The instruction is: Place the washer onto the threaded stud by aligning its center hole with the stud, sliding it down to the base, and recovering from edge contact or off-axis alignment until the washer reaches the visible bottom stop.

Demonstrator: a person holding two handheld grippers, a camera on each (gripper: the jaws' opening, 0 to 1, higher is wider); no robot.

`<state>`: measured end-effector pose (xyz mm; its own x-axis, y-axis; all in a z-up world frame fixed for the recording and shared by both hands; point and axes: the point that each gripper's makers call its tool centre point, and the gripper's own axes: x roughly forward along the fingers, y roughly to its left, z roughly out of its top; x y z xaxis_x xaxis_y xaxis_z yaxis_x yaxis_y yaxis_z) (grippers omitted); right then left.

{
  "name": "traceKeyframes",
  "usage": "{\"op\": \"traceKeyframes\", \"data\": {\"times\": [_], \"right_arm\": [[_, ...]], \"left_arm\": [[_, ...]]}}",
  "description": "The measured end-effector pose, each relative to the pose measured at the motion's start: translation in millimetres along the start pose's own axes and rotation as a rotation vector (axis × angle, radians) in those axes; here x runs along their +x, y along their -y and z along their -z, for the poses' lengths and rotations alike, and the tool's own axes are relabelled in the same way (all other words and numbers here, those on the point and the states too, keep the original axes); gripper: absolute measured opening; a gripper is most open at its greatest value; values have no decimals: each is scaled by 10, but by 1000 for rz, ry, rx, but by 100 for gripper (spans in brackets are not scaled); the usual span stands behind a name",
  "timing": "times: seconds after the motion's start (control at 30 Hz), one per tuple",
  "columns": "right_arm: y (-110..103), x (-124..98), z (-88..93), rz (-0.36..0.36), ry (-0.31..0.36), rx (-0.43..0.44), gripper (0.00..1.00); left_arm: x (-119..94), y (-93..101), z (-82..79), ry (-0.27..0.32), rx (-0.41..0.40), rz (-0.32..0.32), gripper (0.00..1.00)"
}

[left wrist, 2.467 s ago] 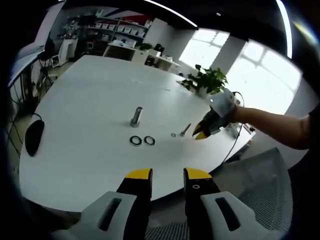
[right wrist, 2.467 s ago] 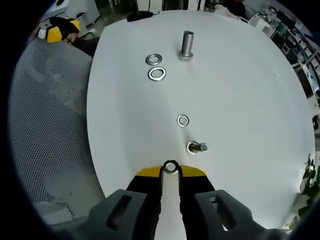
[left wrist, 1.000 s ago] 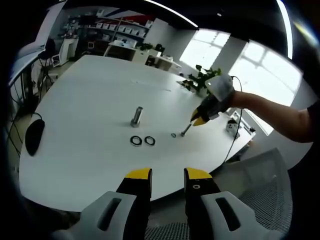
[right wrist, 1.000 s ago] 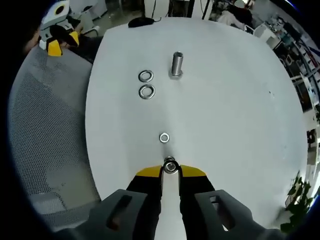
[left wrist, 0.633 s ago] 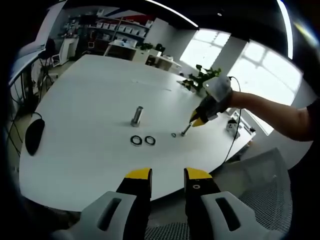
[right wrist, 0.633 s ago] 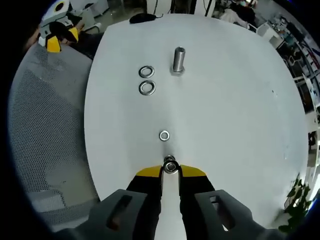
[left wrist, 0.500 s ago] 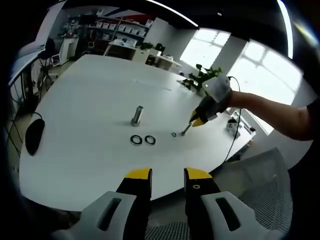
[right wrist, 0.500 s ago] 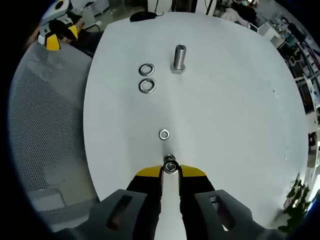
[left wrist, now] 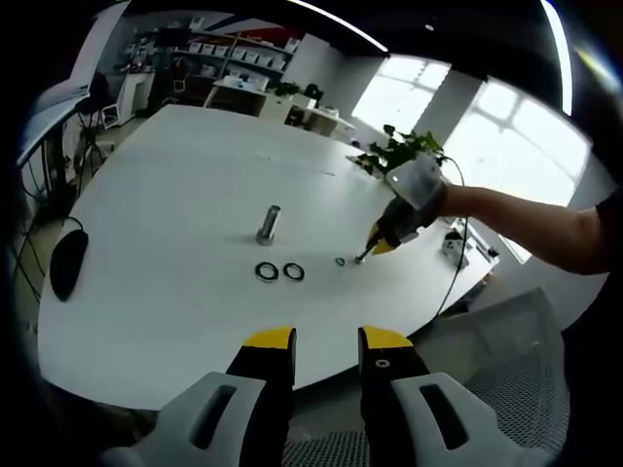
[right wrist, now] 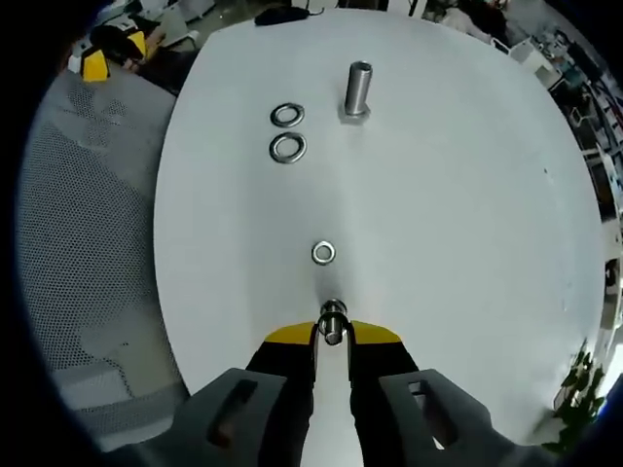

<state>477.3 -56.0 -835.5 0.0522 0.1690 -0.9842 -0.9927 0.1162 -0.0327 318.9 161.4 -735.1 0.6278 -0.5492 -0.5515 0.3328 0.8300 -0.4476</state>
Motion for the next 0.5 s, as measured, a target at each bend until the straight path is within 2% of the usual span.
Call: {"op": "traceKeyframes", "data": {"times": [0.5], "right_arm": [[-153,181,97,-50,-31,12,13]], "left_arm": [[2,-3,0,-2,-1,-1,23]]}}
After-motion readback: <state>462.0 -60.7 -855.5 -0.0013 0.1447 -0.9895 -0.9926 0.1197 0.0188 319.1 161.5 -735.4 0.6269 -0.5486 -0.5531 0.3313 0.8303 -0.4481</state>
